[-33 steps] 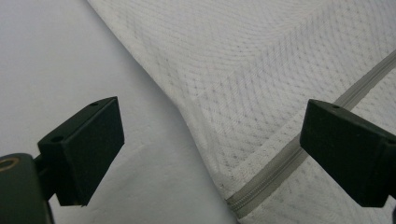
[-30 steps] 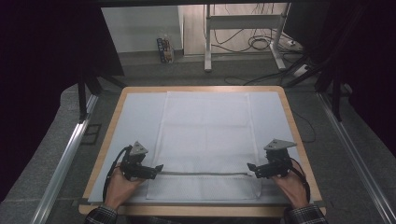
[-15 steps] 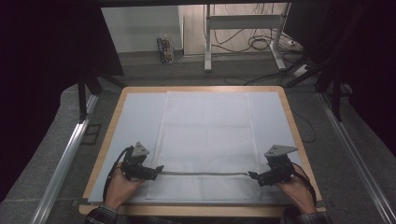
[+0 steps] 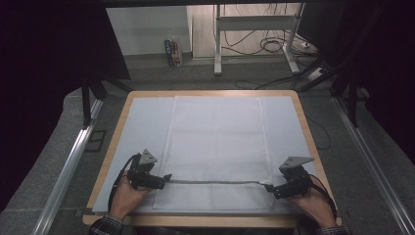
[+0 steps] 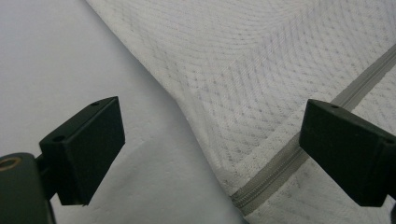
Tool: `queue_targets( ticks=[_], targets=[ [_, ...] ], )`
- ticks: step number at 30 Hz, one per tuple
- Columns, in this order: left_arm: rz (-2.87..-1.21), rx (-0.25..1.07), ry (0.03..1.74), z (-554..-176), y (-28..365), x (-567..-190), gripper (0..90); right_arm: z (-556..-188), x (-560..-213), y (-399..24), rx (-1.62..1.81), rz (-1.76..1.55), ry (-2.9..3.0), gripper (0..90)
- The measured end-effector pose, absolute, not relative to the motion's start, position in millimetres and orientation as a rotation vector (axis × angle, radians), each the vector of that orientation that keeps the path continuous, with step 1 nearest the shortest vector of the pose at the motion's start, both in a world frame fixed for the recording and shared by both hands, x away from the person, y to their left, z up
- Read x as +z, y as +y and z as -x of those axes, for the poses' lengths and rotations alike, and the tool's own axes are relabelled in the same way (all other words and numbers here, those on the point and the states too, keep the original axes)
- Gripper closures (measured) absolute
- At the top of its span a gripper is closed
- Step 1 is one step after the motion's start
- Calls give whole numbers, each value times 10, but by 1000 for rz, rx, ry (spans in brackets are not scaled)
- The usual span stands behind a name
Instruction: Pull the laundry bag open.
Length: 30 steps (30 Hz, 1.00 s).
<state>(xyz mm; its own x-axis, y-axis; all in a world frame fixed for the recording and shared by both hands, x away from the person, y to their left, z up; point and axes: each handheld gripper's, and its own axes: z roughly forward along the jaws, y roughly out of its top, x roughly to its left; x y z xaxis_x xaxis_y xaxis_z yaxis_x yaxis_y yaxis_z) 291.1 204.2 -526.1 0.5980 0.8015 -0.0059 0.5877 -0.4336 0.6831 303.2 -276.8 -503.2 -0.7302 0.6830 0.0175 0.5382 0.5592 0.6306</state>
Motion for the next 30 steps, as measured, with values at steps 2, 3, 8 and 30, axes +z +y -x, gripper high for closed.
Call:
queue_targets(
  ticks=[2,3,8,30],
  targets=[
    [-2178,422,1089,-2912,2038,-5263,70,-3035,-5056,-2743,912,-1025,2580,114],
    [-2180,422,1087,-2913,2035,-5267,70,-3037,-5073,-2723,907,-1021,2587,114],
    [-2192,421,1079,-2914,2022,-5274,71,-3057,-5189,-2618,817,-948,2616,94],
    [-2198,456,1045,-2890,1976,-5229,86,-2914,-5087,-2570,836,-780,2675,813]
  ],
)
